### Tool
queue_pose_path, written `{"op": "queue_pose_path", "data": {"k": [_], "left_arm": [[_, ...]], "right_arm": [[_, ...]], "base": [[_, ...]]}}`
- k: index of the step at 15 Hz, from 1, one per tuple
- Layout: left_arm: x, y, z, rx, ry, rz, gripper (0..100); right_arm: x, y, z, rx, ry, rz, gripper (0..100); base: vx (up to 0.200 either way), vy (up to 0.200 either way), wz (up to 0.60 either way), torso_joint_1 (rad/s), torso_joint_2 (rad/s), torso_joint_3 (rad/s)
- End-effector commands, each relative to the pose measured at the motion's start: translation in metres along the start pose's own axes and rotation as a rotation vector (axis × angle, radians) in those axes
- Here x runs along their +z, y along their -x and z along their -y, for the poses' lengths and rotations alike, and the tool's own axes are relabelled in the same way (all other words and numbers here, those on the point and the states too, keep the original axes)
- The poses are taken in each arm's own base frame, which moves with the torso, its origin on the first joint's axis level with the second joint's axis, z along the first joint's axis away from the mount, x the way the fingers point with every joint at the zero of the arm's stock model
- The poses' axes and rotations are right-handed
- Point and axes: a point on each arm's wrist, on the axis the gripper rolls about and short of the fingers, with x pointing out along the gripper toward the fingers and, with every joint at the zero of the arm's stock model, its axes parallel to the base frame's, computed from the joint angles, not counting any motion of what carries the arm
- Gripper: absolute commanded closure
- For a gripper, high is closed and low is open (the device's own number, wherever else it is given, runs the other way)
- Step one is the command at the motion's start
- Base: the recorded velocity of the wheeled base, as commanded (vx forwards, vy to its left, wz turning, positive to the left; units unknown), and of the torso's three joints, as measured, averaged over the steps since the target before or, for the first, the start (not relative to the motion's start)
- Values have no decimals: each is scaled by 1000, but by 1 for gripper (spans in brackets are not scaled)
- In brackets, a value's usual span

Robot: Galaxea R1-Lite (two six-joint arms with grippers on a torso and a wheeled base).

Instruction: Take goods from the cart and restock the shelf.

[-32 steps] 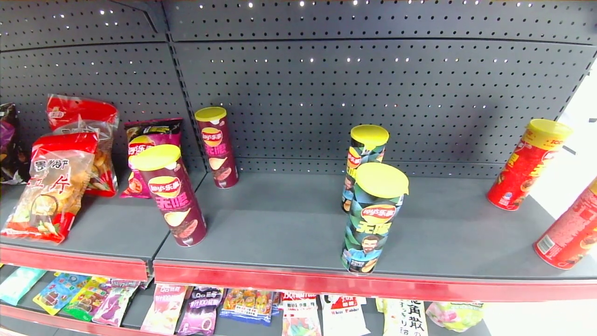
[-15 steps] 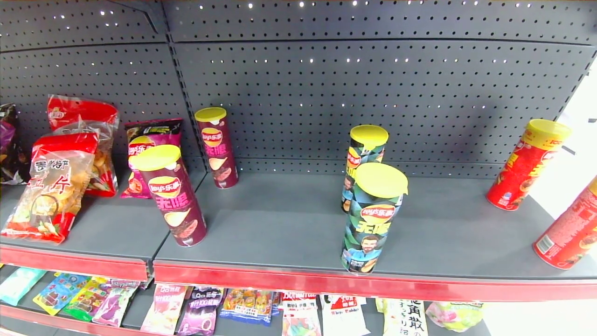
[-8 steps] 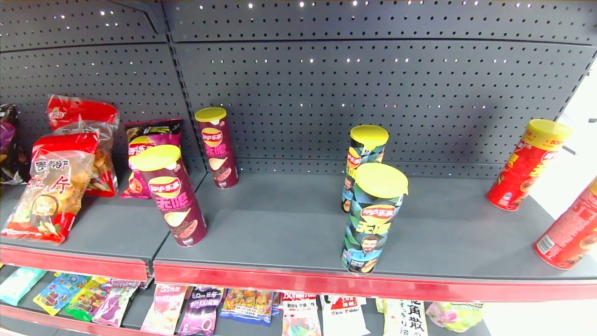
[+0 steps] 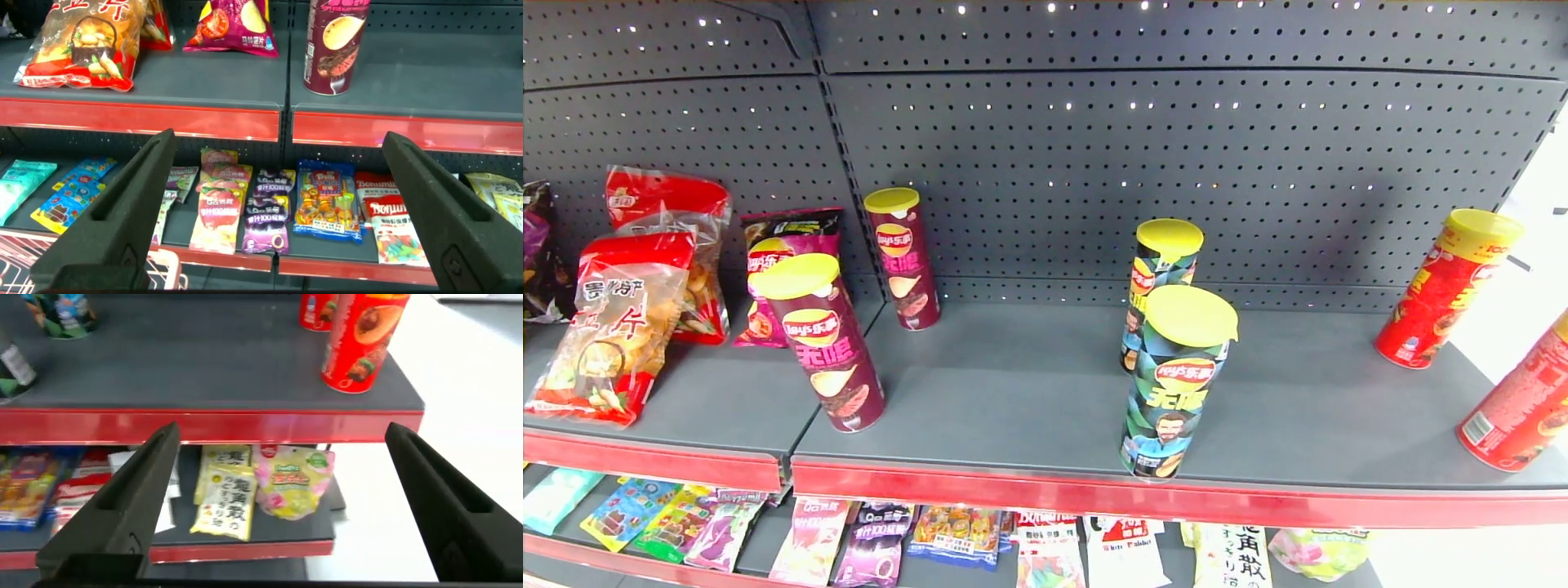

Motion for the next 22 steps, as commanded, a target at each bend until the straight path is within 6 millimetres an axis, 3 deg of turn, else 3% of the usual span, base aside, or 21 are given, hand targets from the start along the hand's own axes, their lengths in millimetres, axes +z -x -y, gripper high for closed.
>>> {"op": "queue_pose_path", "data": {"k": [1, 3, 5, 6, 9, 22], "left_arm": [[0, 0, 0, 0, 0, 0, 0], [0, 0, 0, 0, 0, 0, 0], [0, 0, 0, 0, 0, 0, 0], [0, 0, 0, 0, 0, 0, 0], [0, 0, 0, 2, 0, 0, 0], [0, 0, 0, 3, -1, 0, 0]], "right_arm": [[0, 1, 0, -78, 2, 7, 0], [0, 2, 0, -67, 7, 14, 0], [-2, 3, -3, 191, -1, 55, 0], [-2, 3, -4, 232, 1, 61, 0], [-2, 4, -4, 225, -131, 60, 0], [-10, 3, -5, 188, -66, 63, 0]], "base": [[0, 0, 0, 0, 0, 0], [0, 0, 0, 0, 0, 0], [0, 0, 0, 0, 0, 0], [0, 0, 0, 0, 0, 0], [0, 0, 0, 0, 0, 0], [0, 0, 0, 0, 0, 0]]}}
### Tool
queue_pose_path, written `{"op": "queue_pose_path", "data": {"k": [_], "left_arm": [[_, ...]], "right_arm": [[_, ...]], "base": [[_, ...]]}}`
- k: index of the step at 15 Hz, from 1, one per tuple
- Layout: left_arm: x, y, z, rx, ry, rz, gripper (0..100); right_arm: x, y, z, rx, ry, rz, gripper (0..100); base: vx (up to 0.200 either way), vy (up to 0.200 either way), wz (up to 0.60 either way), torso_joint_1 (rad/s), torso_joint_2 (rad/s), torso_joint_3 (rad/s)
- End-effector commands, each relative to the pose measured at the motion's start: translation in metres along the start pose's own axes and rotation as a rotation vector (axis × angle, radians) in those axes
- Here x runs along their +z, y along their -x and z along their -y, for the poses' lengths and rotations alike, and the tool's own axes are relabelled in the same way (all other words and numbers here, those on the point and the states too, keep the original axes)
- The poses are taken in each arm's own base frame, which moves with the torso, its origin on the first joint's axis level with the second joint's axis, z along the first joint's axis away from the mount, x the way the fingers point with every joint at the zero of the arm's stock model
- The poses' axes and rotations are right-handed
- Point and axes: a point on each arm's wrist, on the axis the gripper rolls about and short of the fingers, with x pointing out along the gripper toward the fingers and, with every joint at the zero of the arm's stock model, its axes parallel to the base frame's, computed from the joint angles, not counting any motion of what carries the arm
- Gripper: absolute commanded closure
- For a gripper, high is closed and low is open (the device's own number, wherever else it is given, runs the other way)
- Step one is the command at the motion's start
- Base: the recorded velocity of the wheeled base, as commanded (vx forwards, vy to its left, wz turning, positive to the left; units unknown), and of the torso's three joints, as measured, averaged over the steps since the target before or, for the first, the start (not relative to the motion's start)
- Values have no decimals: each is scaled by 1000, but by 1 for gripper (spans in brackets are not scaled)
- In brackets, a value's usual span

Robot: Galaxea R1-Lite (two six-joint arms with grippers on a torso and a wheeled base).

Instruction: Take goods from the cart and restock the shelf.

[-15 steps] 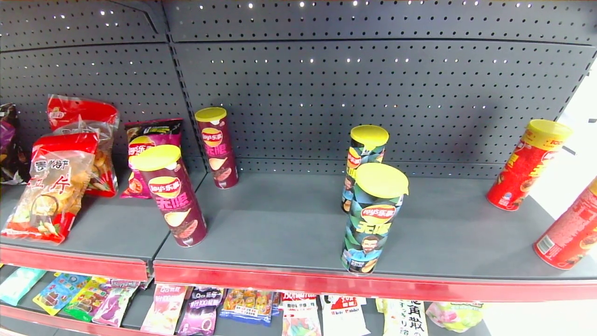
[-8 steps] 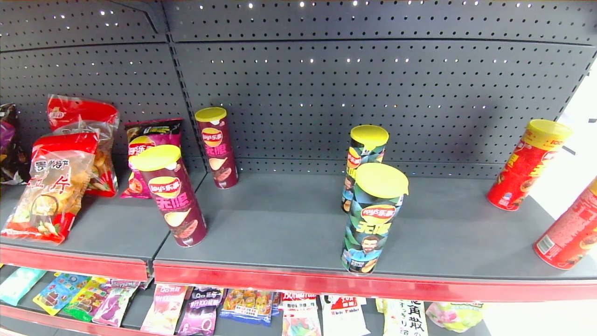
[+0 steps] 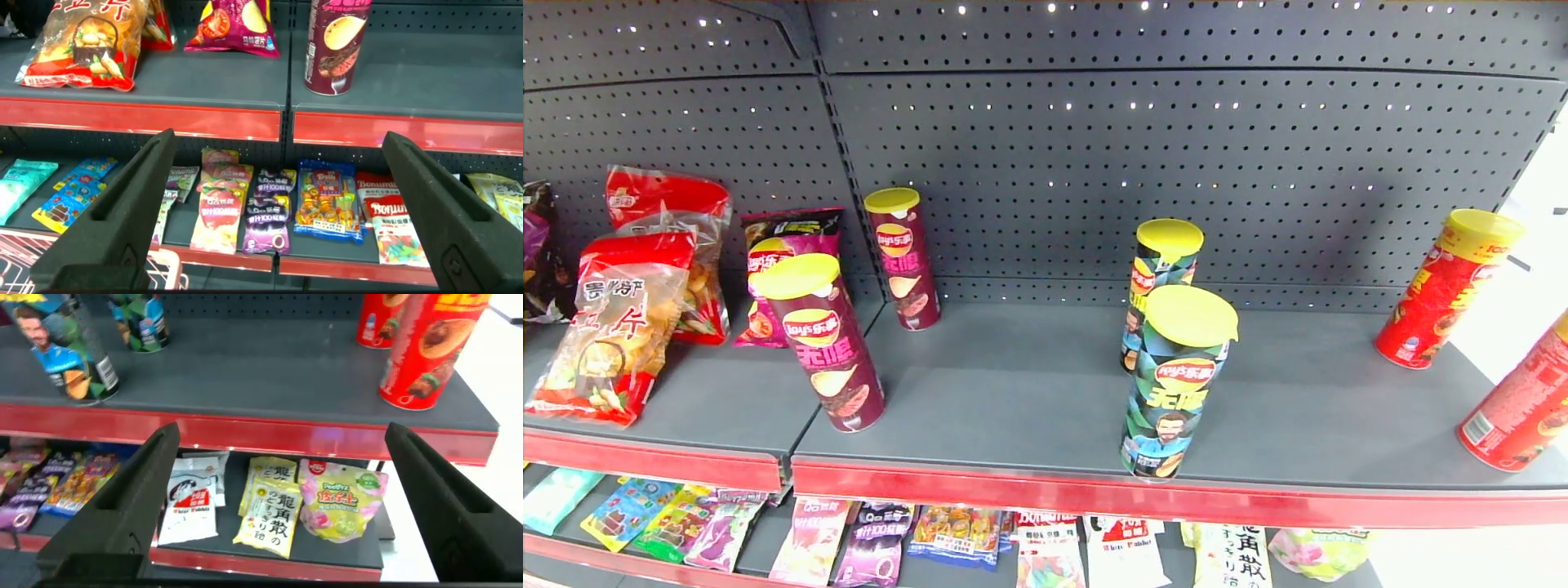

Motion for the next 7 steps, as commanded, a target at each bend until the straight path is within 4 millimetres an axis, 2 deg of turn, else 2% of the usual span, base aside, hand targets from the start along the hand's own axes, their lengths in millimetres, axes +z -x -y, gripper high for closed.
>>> {"op": "queue_pose_path", "data": {"k": [1, 7], "left_arm": [[0, 0, 0, 0, 1, 0, 0], [0, 0, 0, -1, 0, 0, 0]], "right_arm": [[0, 0, 0, 12, 0, -1, 0], [-1, 0, 0, -12, 1, 1, 0]], "base": [[0, 0, 0, 0, 0, 0], [0, 0, 0, 0, 0, 0]]}}
